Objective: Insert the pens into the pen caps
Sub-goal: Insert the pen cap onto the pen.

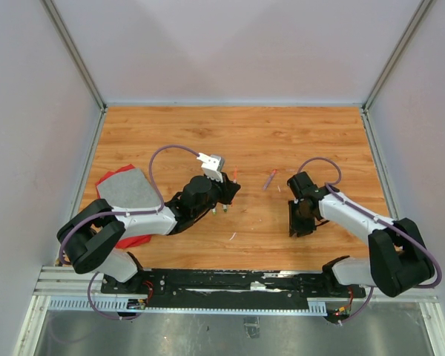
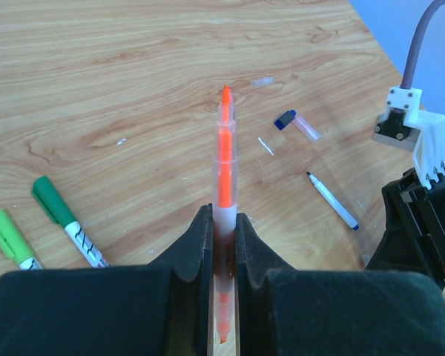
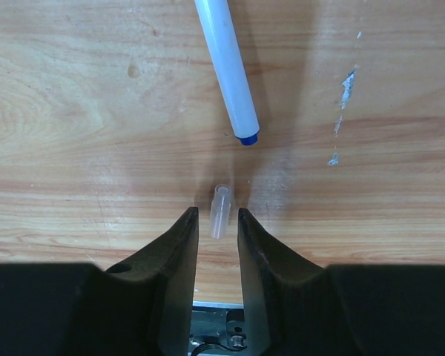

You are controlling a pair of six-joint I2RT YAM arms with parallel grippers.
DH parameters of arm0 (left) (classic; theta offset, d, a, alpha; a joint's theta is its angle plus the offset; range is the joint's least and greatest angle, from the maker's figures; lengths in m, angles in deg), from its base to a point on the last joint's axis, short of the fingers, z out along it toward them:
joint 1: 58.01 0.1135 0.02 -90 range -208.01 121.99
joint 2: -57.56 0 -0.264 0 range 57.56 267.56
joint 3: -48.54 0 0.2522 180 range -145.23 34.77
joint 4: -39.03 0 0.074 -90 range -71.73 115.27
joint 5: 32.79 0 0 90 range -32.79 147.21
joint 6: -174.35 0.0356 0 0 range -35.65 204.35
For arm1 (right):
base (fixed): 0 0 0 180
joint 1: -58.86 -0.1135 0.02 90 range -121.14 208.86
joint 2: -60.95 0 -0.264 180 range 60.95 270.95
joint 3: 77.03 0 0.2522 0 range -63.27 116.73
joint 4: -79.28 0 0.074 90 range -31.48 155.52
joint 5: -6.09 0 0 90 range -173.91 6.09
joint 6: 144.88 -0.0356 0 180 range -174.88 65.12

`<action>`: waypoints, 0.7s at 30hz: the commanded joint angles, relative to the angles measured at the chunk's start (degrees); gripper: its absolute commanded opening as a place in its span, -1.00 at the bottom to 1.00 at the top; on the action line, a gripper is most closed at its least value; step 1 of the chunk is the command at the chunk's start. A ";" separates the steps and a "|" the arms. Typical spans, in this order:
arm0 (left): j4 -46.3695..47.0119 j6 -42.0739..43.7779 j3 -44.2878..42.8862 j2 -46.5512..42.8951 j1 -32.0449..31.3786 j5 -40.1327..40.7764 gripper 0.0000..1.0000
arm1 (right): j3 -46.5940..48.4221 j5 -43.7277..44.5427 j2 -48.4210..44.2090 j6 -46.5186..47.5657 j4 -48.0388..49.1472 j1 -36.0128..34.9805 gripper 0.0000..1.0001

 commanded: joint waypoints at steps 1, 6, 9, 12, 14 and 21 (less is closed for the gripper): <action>1.29 1.00 -1.58 0.20 0.12 0.45 -0.99 | -0.72 0.43 1.67 -0.71 0.21 0.61 -0.46; 1.24 0.99 -1.77 0.73 0.12 0.54 -0.99 | -1.47 1.39 2.75 -0.53 1.06 0.61 -0.53; 0.89 0.95 -1.93 0.97 0.10 0.80 -0.99 | -2.08 1.24 3.13 -0.57 1.78 0.61 -0.61; 0.76 0.86 -1.93 0.93 0.10 1.31 -0.99 | -2.11 1.40 2.76 -0.50 1.94 0.61 -0.80; 0.67 1.11 -2.00 0.88 0.10 1.58 -0.99 | -2.10 1.40 1.43 -0.24 2.04 0.61 -0.92; 0.15 2.41 -2.40 0.48 0.10 2.40 -0.99 | -1.96 0.91 -8.32 2.19 2.38 0.61 -0.99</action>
